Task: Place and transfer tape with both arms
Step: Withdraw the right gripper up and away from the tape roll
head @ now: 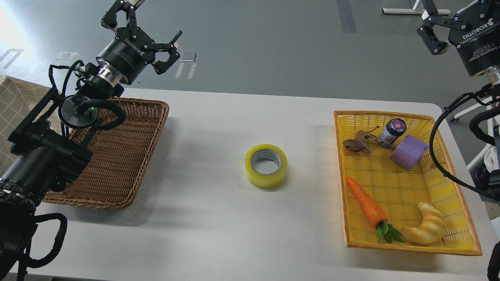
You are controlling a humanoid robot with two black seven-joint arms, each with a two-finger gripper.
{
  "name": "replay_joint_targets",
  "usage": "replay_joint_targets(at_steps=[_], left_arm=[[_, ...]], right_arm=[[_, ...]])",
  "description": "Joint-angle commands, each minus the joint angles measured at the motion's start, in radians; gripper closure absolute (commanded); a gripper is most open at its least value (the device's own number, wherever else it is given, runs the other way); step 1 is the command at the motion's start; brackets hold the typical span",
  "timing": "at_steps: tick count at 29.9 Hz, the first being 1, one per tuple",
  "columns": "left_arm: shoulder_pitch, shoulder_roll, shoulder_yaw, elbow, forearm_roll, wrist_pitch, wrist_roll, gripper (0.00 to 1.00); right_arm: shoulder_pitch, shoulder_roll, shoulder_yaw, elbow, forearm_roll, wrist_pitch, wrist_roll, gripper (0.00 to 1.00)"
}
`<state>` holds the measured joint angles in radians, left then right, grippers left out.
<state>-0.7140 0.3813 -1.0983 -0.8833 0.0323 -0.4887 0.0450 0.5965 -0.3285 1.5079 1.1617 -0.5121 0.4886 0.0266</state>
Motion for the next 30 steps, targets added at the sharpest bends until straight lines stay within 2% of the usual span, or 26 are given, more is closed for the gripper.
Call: replay_joint_targets(at_steps=[1, 30], left_arm=[[0.004, -0.001, 0.000, -0.002, 0.000, 0.000, 0.000, 0.02], [0.010, 0.004, 0.002, -0.003, 0.000, 0.000, -0.002, 0.02]], right_arm=[[0.011, 0.003, -0.005, -0.013, -0.003, 0.000, -0.008, 0.00], [0.011, 0.022, -0.015, -0.019, -0.005, 0.000, -0.010, 0.00]])
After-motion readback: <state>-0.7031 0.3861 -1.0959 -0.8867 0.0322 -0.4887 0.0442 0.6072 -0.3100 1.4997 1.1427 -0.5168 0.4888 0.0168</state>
